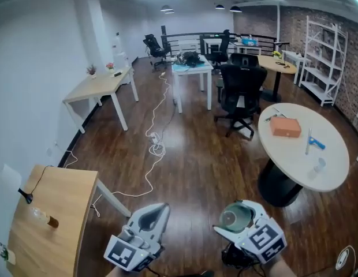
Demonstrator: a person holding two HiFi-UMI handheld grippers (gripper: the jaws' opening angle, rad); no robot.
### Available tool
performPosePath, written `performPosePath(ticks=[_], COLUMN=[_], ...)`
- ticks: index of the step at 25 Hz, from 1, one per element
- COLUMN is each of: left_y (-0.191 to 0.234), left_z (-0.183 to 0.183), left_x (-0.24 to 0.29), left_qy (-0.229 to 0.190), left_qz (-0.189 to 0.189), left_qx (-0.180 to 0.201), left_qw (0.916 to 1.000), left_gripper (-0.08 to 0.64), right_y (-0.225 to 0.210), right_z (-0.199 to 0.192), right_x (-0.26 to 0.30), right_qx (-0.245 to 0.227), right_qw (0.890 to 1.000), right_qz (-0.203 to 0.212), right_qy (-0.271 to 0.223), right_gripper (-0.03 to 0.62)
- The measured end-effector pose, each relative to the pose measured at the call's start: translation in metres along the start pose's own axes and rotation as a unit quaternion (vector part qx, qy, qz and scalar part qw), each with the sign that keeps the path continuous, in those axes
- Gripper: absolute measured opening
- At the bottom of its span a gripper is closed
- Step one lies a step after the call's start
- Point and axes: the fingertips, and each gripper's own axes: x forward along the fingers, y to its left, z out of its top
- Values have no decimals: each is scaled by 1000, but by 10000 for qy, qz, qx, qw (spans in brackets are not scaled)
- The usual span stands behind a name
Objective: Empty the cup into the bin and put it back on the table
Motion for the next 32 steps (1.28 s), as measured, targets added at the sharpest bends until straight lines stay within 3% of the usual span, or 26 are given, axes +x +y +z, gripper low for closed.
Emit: performPosePath(ticks=[4, 11, 20, 26, 32], left_y=[48, 108, 164, 188, 197], left_z=[13, 28, 48, 56, 71], left_x=[-59, -168, -305, -398, -488], left_qy=[17, 49, 98, 146, 321], left_qz=[651, 1621, 2604, 3554, 4557], left_qx=[27, 237, 458, 526, 553], left_qw=[9979, 9865, 9644, 9331, 8878], left_gripper=[5, 5, 5, 5, 5], right_y=[50, 150, 279, 379, 455], right_z=[35, 78, 126, 158, 175], right_x=[38, 98, 172, 204, 235], right_qx=[-370, -850, -1432, -1670, -2212], right_qw=[9983, 9878, 9625, 9309, 8864], right_qz=[445, 1304, 2294, 3233, 4053], right_qy=[-65, -63, -202, -332, -346], right_gripper=[397, 398, 397, 397, 397])
